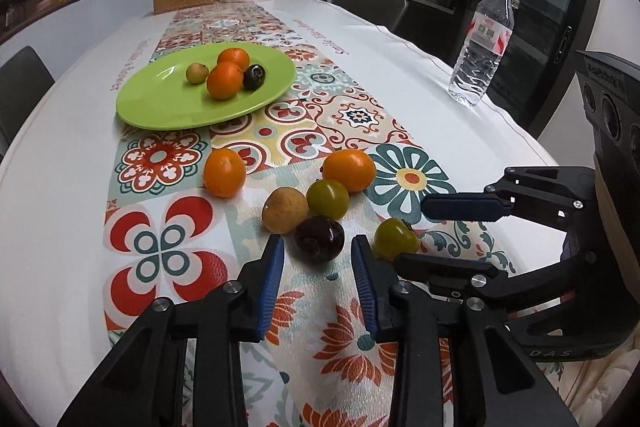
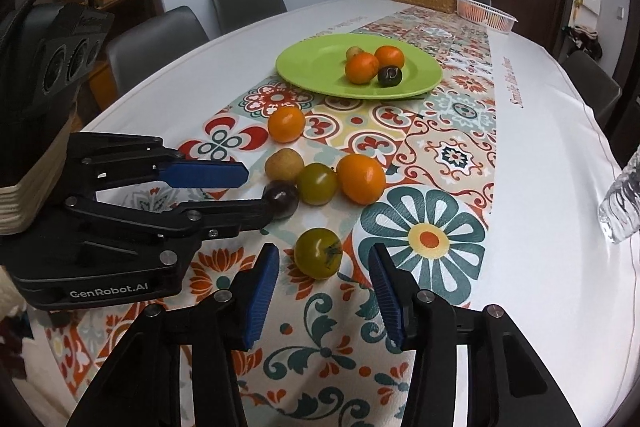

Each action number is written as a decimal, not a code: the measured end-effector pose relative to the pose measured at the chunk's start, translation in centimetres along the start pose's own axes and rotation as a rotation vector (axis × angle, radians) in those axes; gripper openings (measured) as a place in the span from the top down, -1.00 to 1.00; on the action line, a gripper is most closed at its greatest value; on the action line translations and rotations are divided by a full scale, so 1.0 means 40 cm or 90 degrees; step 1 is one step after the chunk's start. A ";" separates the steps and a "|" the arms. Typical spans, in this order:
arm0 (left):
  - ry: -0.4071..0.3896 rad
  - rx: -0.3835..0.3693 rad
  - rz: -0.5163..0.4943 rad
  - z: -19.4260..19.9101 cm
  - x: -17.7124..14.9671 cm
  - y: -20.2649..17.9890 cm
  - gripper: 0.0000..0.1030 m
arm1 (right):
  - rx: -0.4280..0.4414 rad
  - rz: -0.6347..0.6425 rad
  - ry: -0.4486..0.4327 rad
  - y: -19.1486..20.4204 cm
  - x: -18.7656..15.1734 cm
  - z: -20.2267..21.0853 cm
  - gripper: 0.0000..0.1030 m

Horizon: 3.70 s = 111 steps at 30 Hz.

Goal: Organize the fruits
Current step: 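Grasp a dark purple plum with the left tool while the right tool grasps a green-yellow tomato, then carry the plum and green-yellow tomato in both tools over the green plate, then open both tools to release the plum and tomato onto the plate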

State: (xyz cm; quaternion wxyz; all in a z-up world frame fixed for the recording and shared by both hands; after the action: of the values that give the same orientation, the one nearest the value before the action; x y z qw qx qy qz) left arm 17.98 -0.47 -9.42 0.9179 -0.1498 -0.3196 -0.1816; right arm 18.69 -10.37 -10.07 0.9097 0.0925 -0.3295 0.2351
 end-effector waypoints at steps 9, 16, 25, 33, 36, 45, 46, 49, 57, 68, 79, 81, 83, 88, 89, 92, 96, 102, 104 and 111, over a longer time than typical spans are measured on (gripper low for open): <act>0.020 0.013 0.008 -0.032 0.008 -0.004 0.33 | 0.023 -0.011 0.008 -0.014 -0.001 -0.024 0.27; 0.029 0.028 0.012 -0.051 0.012 -0.009 0.41 | 0.032 -0.023 0.008 -0.025 -0.006 -0.021 0.45; 0.027 0.040 0.020 -0.039 0.012 -0.018 0.46 | 0.024 -0.040 -0.007 -0.044 -0.004 0.005 0.45; 0.001 0.064 0.035 0.024 0.016 -0.025 0.46 | 0.021 -0.036 -0.030 -0.038 0.009 0.043 0.45; -0.012 0.070 0.038 0.049 0.021 -0.030 0.46 | 0.018 -0.032 -0.041 -0.036 0.016 0.060 0.45; -0.053 0.092 0.036 0.123 0.044 -0.033 0.46 | 0.013 -0.018 -0.077 -0.020 0.045 0.110 0.45; -0.056 0.095 0.035 0.129 0.048 -0.032 0.46 | 0.012 -0.017 -0.082 -0.019 0.052 0.115 0.45; -0.070 0.107 0.039 0.148 0.064 -0.021 0.46 | 0.010 -0.014 -0.099 -0.017 0.079 0.125 0.45; -0.107 0.140 0.036 0.181 0.121 0.017 0.46 | 0.006 -0.010 -0.138 -0.023 0.164 0.135 0.45; -0.135 0.162 0.033 0.188 0.201 0.078 0.46 | 0.021 -0.015 -0.154 -0.044 0.278 0.091 0.45; -0.133 0.161 0.055 0.134 0.279 0.177 0.46 | 0.018 0.003 -0.153 -0.063 0.388 0.009 0.45; -0.132 0.161 0.057 0.122 0.288 0.191 0.46 | 0.019 0.005 -0.150 -0.068 0.402 -0.007 0.45; -0.130 0.160 0.059 0.104 0.300 0.207 0.46 | 0.021 0.004 -0.147 -0.075 0.415 -0.027 0.45; -0.123 0.156 0.060 0.061 0.325 0.240 0.46 | 0.026 -0.002 -0.127 -0.095 0.446 -0.092 0.45; -0.121 0.157 0.057 0.051 0.331 0.246 0.46 | 0.027 -0.004 -0.123 -0.098 0.450 -0.104 0.45; -0.114 0.161 0.052 0.018 0.344 0.264 0.46 | 0.024 -0.004 -0.109 -0.106 0.461 -0.142 0.45; -0.097 0.160 0.054 -0.029 0.355 0.292 0.46 | 0.014 0.001 -0.094 -0.117 0.475 -0.187 0.45; -0.069 0.148 0.071 -0.083 0.356 0.323 0.46 | -0.001 0.010 -0.083 -0.127 0.496 -0.227 0.45; -0.065 0.143 0.076 -0.091 0.353 0.328 0.45 | -0.002 0.010 -0.078 -0.130 0.499 -0.234 0.45; -0.074 0.146 0.043 -0.082 0.351 0.303 0.19 | -0.009 -0.005 -0.084 -0.139 0.482 -0.213 0.44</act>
State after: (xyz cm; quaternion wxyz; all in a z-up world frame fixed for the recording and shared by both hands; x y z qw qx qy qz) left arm 35.19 5.69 -4.82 0.9145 -0.0649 -0.3856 -0.1038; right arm 39.10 -5.39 -4.27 0.8874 0.1025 -0.3902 0.2229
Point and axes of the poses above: each gripper's, at about its wrist camera, not at the fingertips, and z roughly against the way its jaws point, y to its left, x to its top, the point moved 3 cm from there along -z, roughly the way its jaws point, and after that the axes turned 2 degrees about z, right-handed, at the moved point
